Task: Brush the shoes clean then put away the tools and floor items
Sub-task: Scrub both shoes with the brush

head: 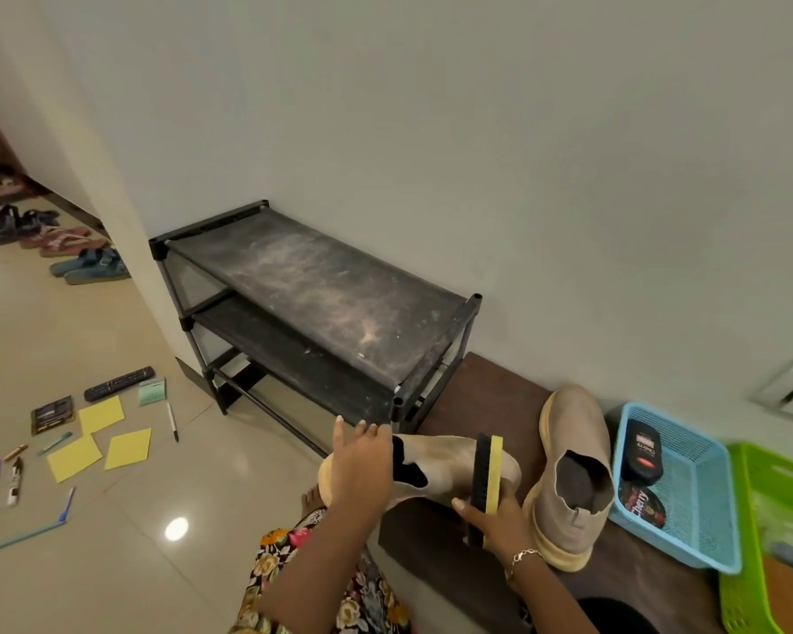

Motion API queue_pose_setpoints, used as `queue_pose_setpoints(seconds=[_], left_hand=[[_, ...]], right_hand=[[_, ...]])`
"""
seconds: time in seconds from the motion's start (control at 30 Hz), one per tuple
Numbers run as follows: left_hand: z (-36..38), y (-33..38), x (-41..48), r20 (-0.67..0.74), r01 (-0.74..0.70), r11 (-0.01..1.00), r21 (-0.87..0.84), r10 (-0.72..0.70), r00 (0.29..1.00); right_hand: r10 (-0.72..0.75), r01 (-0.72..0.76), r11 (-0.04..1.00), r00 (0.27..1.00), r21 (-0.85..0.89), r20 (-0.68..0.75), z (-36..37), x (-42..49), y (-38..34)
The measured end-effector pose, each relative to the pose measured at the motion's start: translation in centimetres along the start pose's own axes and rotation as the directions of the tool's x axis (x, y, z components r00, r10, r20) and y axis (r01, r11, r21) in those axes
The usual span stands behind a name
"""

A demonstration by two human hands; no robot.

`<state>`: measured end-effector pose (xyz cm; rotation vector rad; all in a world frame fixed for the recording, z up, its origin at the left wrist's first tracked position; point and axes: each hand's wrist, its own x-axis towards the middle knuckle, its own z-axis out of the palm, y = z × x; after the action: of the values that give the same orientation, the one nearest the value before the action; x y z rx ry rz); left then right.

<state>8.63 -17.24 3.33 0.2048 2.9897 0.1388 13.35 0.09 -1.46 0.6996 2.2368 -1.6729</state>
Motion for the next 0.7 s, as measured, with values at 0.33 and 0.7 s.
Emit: queue_pose_setpoints(seconds=[0.33, 0.7], left_hand=[[-1.8, 0.9, 4.4, 0.128, 0.005, 0.998, 0.056, -0.012, 0.992], [-0.5, -0.4, 2.2, 0.036, 0.099, 0.988, -0.116, -0.095, 0.995]], right_hand=[[-0.075, 0.066, 0.994, 0.991, -0.084, -0.111, 0.0, -0.2, -0.4], [-0.297, 0.192, 0.8, 0.95, -0.569, -0.098, 5.4, -0.4, -3.8]])
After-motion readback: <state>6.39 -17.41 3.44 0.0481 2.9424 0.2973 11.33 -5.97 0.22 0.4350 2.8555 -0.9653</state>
